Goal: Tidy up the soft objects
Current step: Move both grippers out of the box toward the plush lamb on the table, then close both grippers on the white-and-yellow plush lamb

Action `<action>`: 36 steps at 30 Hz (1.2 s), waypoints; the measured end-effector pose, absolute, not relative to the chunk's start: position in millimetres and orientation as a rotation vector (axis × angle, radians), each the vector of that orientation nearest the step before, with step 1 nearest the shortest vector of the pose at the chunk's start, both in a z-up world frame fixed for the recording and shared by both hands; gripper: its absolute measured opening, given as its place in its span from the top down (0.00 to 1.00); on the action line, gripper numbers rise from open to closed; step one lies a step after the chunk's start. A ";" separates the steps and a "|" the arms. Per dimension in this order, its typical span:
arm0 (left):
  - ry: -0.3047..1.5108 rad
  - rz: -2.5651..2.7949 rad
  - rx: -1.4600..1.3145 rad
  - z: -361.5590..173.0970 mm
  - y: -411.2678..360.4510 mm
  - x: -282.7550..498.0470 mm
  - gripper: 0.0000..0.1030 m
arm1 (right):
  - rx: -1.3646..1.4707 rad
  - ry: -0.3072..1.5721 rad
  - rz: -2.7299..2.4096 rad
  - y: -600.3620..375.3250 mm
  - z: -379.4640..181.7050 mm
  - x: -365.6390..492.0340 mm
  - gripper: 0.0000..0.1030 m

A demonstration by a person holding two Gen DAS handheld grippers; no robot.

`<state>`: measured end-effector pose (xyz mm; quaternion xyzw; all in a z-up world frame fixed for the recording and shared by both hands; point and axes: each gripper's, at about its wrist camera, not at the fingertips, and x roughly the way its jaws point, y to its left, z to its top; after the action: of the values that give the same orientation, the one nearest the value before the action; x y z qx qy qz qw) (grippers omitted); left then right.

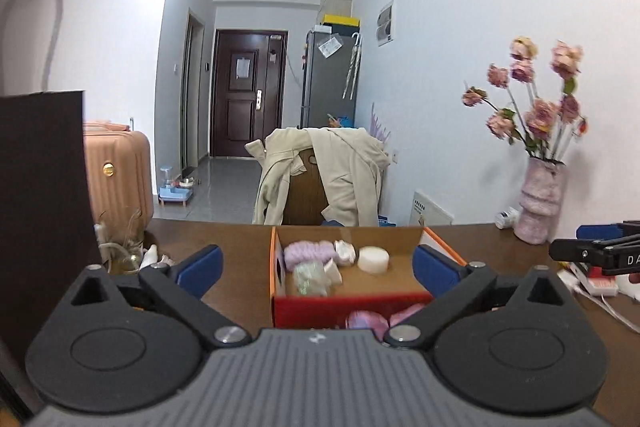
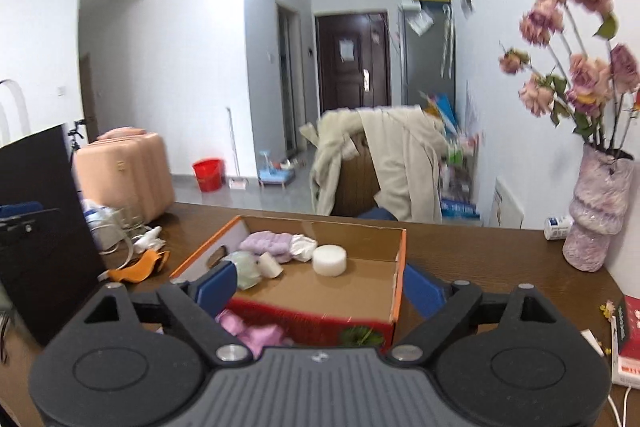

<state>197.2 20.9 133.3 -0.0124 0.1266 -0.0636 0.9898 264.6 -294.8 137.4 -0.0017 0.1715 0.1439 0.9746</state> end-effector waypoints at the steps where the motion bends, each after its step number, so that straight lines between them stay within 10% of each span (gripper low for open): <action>1: 0.233 -0.129 0.002 126.7 18.4 184.0 0.00 | -0.012 0.334 0.296 -294.0 132.4 249.9 0.11; 14: 0.255 -0.089 0.000 63.1 14.6 115.2 0.00 | 0.025 0.337 0.278 -276.4 49.5 130.4 0.10; 36: 0.366 -0.200 0.023 39.2 -18.5 193.7 0.00 | 0.067 0.534 0.148 -290.4 3.1 214.3 0.11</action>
<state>193.7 -18.5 39.2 0.0115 0.1819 -0.0993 0.9782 214.3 -290.4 3.1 0.0329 0.2637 0.0728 0.9613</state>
